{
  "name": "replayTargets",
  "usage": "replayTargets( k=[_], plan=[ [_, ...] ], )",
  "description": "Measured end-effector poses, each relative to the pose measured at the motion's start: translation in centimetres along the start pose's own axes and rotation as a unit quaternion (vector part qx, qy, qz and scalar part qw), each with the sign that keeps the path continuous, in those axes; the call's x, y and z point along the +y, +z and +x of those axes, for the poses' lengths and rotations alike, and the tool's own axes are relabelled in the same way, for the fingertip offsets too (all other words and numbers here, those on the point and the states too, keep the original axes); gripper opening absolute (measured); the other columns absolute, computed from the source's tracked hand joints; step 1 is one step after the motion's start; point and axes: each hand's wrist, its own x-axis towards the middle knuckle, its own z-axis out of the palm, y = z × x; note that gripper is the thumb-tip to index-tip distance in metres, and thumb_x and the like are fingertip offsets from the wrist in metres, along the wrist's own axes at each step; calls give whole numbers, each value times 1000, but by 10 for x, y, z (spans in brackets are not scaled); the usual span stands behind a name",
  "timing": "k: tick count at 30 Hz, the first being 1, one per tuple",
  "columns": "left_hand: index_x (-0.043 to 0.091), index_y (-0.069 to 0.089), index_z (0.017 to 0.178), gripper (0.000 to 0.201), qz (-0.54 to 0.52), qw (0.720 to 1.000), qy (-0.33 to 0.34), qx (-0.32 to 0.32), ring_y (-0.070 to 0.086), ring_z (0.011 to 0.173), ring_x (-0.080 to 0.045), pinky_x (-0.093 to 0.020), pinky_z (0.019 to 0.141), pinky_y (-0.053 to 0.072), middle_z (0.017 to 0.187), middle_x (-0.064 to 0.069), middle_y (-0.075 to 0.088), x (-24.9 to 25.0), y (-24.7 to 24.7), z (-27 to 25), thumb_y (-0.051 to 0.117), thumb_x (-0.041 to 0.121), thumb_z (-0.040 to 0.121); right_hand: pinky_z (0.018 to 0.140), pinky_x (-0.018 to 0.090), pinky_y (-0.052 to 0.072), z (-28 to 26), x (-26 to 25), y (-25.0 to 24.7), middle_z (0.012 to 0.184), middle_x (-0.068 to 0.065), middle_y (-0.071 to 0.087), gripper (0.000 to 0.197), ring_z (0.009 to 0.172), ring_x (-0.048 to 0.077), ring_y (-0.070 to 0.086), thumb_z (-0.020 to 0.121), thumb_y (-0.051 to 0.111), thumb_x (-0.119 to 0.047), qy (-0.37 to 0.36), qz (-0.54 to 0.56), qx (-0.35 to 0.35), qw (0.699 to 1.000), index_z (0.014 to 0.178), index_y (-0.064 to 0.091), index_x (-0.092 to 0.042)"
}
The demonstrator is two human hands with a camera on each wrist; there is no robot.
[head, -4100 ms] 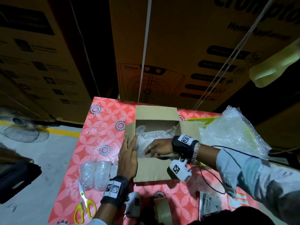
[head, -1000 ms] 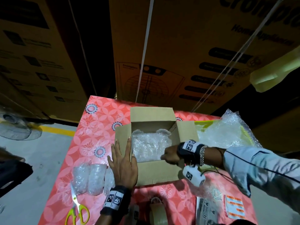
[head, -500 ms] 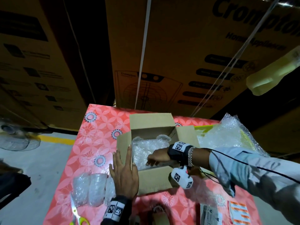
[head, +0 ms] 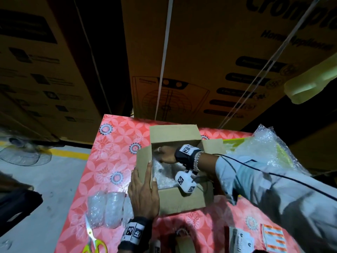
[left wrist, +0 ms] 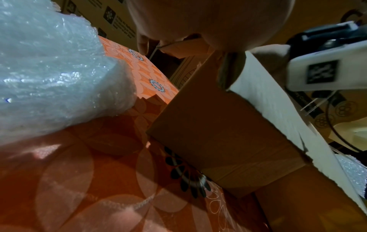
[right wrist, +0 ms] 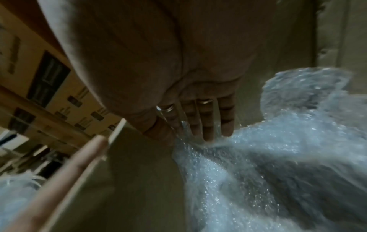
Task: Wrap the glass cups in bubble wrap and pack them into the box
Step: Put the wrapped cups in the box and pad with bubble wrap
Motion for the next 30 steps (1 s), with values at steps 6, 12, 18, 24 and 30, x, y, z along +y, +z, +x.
replayTargets(
  k=[6,12,18,24,30],
  plan=[
    [49,17,161,61,3,1000,4,-16,32,149,-35,-60,115,35,166,-12,25,0,-4,-1,19,48,100,65,31,38,23,-2,25,116,26,66,20,85,26,51,98,49,-7,18,-94,-74,993,112,60,4],
    [46,24,160,63,-2,1000,3,-12,39,143,-37,-60,111,39,162,-13,30,-2,-2,1,24,46,97,60,29,36,-11,25,-23,75,4,52,27,65,15,43,103,54,-24,28,-45,6,999,79,58,-11],
    [48,22,160,63,-16,1000,4,-6,39,143,-35,-60,112,38,163,-12,30,-1,0,1,26,47,98,92,34,48,-18,75,-16,134,17,61,35,113,30,61,102,52,-23,136,-166,-38,976,127,62,0],
    [47,23,160,61,-13,1000,17,-6,35,146,-34,-61,114,37,164,-12,29,-3,-3,-1,25,49,100,106,35,45,35,130,4,145,8,54,45,126,26,56,101,53,-37,107,-242,-68,962,140,52,-16],
    [49,21,160,59,-17,1000,11,0,40,142,-34,-57,110,42,162,-11,30,-2,-3,-1,34,40,103,103,37,44,-42,37,0,152,12,50,51,125,27,55,105,45,-25,29,-141,-83,986,155,41,-18]
  ],
)
